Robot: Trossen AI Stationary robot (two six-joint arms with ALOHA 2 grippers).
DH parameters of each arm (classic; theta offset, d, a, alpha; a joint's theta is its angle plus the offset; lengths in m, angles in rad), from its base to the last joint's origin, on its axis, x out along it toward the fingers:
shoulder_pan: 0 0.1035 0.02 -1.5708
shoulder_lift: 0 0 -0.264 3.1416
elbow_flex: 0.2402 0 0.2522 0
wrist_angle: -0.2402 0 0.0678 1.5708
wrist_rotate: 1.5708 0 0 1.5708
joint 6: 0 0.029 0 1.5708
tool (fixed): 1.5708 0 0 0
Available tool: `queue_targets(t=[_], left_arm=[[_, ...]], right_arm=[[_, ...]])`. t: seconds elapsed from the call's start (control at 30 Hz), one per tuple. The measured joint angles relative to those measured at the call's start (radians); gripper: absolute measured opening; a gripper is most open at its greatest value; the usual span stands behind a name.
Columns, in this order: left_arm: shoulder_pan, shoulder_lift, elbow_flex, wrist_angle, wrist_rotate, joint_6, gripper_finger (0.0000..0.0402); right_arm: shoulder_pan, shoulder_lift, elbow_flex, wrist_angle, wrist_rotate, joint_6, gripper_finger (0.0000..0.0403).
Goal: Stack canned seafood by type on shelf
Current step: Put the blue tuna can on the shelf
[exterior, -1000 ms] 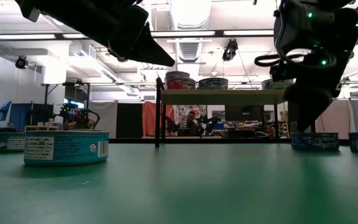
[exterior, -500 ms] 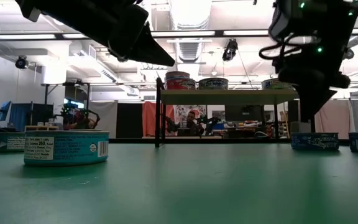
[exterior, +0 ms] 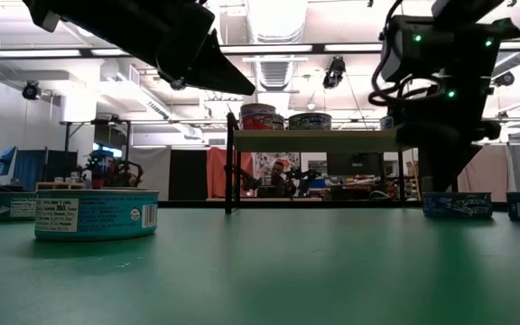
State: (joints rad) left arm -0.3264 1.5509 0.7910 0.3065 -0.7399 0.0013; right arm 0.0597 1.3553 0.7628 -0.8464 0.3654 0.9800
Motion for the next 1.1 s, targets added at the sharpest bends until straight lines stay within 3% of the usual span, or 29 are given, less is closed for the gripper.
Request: queue_targets(t=[0.37, 0.53, 0.77, 1.1], left_arm=[[0.000, 0.000, 0.000, 0.000, 0.000, 0.000, 0.0233], [0.000, 0.000, 0.000, 0.000, 0.000, 0.000, 0.0233], [0.000, 0.000, 0.000, 0.000, 0.000, -0.002, 0.0233], [0.000, 0.000, 0.000, 0.011, 0.024, -0.003, 0.0233]], right_arm=[[0.007, 0.057, 0.004, 0.151, -0.019, -0.036, 0.0009], [0.011, 0.053, 0.003, 0.225, -0.088, -0.057, 0.0009], [0.041, 0.052, 0.003, 0.338, -0.308, -0.092, 0.0009], [0.124, 0.056, 0.010, 0.519, -0.338, -0.152, 0.0009]])
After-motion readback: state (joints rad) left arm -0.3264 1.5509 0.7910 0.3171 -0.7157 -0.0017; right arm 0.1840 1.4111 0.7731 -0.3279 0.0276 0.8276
